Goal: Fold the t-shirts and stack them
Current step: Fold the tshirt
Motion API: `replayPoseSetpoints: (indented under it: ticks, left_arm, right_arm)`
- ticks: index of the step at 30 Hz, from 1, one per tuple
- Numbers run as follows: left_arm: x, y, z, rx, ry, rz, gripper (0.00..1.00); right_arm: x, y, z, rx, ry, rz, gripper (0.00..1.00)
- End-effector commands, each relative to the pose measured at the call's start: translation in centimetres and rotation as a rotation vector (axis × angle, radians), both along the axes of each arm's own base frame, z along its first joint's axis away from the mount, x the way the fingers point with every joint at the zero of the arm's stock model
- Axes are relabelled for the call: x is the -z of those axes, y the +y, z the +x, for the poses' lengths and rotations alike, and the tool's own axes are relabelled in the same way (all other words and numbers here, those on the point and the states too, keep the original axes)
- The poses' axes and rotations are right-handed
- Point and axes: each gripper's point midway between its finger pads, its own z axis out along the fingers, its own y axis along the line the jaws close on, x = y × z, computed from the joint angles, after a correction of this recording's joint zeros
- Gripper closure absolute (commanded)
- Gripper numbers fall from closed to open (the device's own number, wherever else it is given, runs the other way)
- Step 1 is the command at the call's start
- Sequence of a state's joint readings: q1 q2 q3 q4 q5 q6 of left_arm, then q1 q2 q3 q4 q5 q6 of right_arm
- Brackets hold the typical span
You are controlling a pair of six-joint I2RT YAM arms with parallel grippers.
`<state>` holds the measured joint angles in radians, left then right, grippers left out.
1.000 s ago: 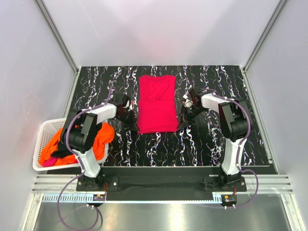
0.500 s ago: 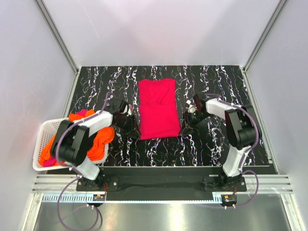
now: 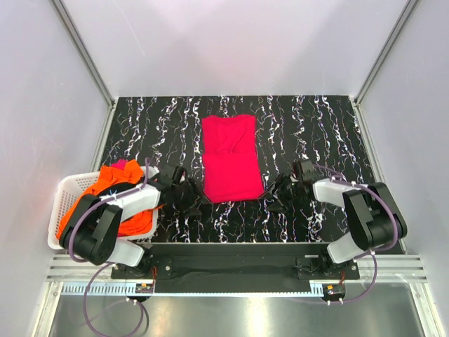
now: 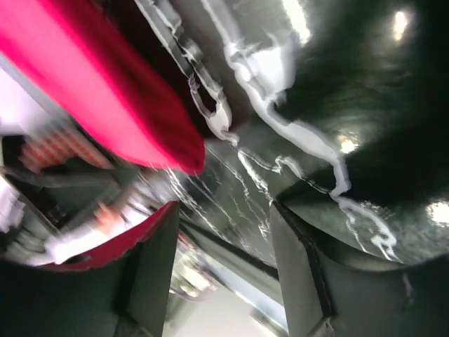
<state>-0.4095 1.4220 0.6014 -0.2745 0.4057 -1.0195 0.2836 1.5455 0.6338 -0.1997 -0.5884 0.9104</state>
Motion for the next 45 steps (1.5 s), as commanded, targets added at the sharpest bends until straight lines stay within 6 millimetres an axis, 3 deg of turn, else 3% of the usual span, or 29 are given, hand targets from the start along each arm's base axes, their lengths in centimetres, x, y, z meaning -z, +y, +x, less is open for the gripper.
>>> replayPoseSetpoints:
  ticks: [1,7,9,13,17,27,37,42,44,45]
  left_arm:
    - [-1.6,-1.0,2.9,-0.219,-0.063,-0.069,0.34]
    - [-0.2,-0.8,3.1,-0.418,-0.002,-0.076,0.35]
    - [0.2,-0.5,3.0,-0.478,0.017,-0.069,0.35]
    - [1.4,0.4,2.2,-0.604,0.065,-0.058,0.38]
    - [2.2,1.1,2.0,-0.687,0.087,-0.047,0.41]
    - [3.3,1.8,2.1,-0.738,0.092,-0.022,0.47]
    - [4.1,2.3,1.3,-0.724,0.118,0.034,0.51]
    - [4.4,2.7,1.9,-0.734,0.094,0.047,0.63]
    - [4.4,2.7,2.3,-0.721,0.075,0.054,0.71]
    - [4.1,2.6,2.7,-0.715,0.068,0.049,0.80]
  right_arm:
    - [-1.5,0.4,4.5,0.307,-0.081,0.063,0.38]
    - [-0.2,-0.1,5.2,0.485,-0.075,0.023,0.40]
    - [0.8,0.0,4.4,0.502,-0.039,-0.046,0.43]
    - [1.0,0.2,3.6,0.569,-0.016,-0.101,0.55]
    - [1.8,-0.5,2.4,0.599,-0.006,-0.166,0.54]
    - [3.3,-1.4,1.9,0.637,0.010,-0.203,0.52]
    - [3.9,-1.1,2.2,0.622,0.028,-0.216,0.62]
    - [4.3,-0.8,2.4,0.607,0.033,-0.222,0.69]
    - [4.2,-0.6,2.6,0.601,0.029,-0.217,0.79]
    - [4.1,-0.6,2.6,0.598,0.026,-0.218,0.85]
